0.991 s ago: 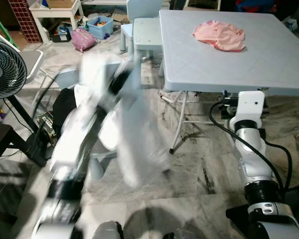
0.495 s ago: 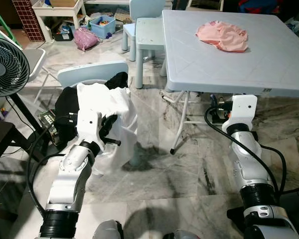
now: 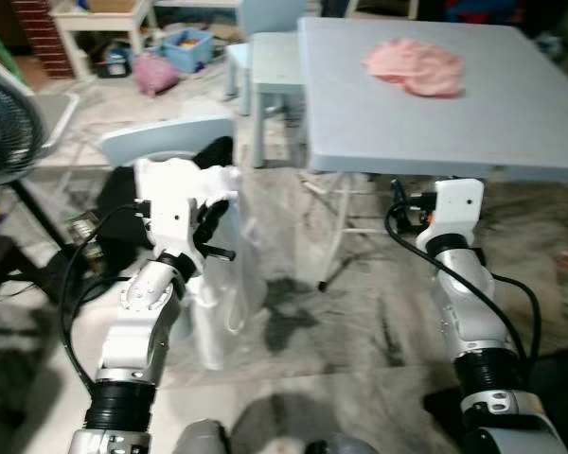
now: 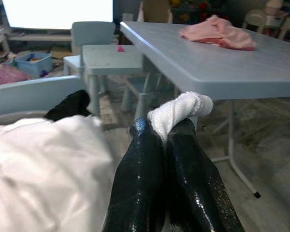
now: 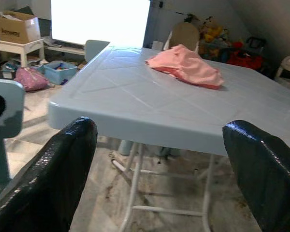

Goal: Hang hanger

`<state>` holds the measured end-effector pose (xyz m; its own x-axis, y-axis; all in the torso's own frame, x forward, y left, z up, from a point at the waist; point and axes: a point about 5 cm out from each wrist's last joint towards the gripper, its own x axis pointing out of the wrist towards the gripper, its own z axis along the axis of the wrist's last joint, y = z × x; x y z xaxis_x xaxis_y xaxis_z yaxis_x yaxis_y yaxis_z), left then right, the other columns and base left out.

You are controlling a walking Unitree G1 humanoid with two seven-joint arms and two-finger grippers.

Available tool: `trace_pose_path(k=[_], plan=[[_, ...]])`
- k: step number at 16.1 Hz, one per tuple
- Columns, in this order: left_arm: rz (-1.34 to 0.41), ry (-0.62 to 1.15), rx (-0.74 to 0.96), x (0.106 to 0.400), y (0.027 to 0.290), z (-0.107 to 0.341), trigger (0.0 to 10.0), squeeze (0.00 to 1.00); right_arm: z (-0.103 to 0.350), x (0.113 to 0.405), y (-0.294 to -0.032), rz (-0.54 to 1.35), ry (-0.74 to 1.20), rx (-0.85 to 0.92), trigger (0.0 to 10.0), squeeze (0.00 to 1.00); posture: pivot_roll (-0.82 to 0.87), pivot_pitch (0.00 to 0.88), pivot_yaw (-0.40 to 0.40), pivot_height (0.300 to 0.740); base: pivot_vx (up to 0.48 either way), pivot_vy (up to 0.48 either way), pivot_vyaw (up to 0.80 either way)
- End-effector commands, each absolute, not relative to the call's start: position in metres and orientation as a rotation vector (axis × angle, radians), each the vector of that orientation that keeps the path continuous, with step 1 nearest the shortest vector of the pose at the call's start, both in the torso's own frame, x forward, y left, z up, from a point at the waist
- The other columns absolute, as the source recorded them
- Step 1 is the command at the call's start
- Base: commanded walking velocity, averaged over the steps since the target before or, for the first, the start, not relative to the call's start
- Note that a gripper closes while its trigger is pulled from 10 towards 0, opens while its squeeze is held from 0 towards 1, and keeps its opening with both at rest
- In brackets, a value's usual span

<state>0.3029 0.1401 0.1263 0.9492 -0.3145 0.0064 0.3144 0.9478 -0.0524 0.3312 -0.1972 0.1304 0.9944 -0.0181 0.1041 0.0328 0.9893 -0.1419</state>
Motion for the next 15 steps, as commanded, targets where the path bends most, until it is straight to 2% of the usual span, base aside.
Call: trace_pose_path(k=[1, 15], plan=[[-0.353, -0.023, -0.057, 0.3034, 0.1314, 0.1299, 10.0, 0.00, 0.1376, 0.3319, -0.2014, -0.033, -0.127, -0.150, 10.0, 0.00, 0.01, 0.045, -0.037, 0.740, 0.000, -0.375, 0.00], [-0.351, -0.019, -0.065, 0.3104, 0.1243, 0.1289, 10.0, 0.00, 0.1373, 0.3325, -0.1969, -0.017, -0.128, -0.159, 10.0, 0.00, 0.00, 0.058, -0.036, 0.740, 0.000, -0.374, 0.00]])
